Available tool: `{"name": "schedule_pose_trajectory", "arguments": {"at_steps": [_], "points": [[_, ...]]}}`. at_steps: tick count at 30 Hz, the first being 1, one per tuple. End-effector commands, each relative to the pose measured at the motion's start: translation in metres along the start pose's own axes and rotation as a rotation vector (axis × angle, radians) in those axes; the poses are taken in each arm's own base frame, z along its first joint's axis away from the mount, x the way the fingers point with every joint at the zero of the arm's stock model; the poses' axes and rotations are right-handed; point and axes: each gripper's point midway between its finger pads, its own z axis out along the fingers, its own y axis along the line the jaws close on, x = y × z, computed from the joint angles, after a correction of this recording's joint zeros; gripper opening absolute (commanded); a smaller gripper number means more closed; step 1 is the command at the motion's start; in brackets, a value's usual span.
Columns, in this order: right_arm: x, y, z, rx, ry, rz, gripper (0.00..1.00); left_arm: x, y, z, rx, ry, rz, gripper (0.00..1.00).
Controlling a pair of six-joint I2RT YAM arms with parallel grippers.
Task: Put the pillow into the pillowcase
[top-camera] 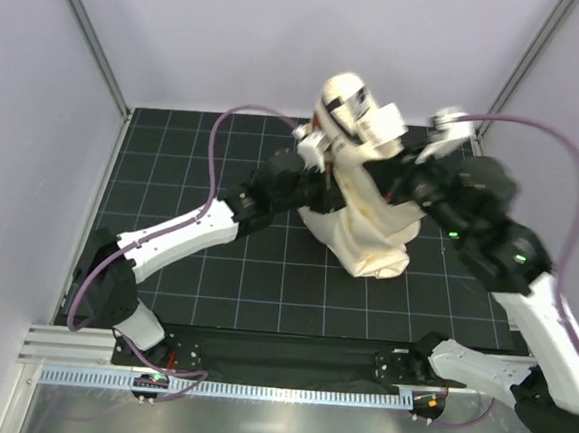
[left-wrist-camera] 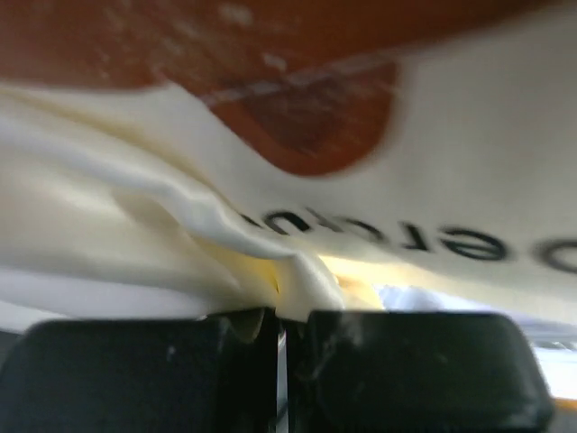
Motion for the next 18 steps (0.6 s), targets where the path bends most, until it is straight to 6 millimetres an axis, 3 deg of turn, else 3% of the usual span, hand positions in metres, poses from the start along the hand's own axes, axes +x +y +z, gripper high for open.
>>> {"name": "schedule_pose_trajectory", "arguments": {"at_steps": [1,2,4,5,8,9,11,12,13,15,16,17,18], "points": [[0.098,0.056,0.039,-0.186,0.173,0.071,0.04,0.071,0.089,-0.018,-0.154,0.021,-0.019,0.0],[0.113,0.063,0.04,-0.191,0.199,0.064,0.04,0.087,0.107,-0.03,-0.193,0.015,-0.021,0.0],[0.142,0.084,0.04,-0.218,0.248,0.045,0.04,0.09,0.128,-0.055,-0.258,-0.071,-0.026,0.0],[0.16,0.089,0.039,-0.226,0.283,0.035,0.04,0.131,0.16,-0.074,-0.336,-0.016,-0.042,0.0],[0.187,0.123,0.032,-0.297,0.329,0.019,0.04,0.142,0.179,-0.109,-0.409,-0.098,-0.084,0.0],[0.192,0.132,0.031,-0.318,0.337,0.013,0.04,0.164,0.195,-0.125,-0.448,-0.079,-0.099,0.0],[0.199,0.155,0.027,-0.37,0.362,-0.007,0.14,0.156,0.196,-0.142,-0.464,-0.154,-0.125,0.0],[0.201,0.16,0.025,-0.381,0.376,-0.018,0.29,0.164,0.203,-0.149,-0.484,-0.152,-0.132,0.0],[0.193,0.169,0.024,-0.406,0.365,-0.021,0.39,0.164,0.207,-0.156,-0.514,-0.169,-0.138,0.0],[0.194,0.182,0.02,-0.44,0.389,-0.04,0.58,0.156,0.203,-0.164,-0.51,-0.202,-0.135,0.0],[0.182,0.188,0.018,-0.46,0.374,-0.031,0.64,0.155,0.205,-0.167,-0.521,-0.205,-0.136,0.0],[0.182,0.194,0.013,-0.488,0.392,-0.041,0.69,0.154,0.206,-0.17,-0.538,-0.211,-0.135,0.0],[0.178,0.197,0.01,-0.504,0.393,-0.042,0.82,0.155,0.207,-0.171,-0.543,-0.206,-0.135,0.0]]}}
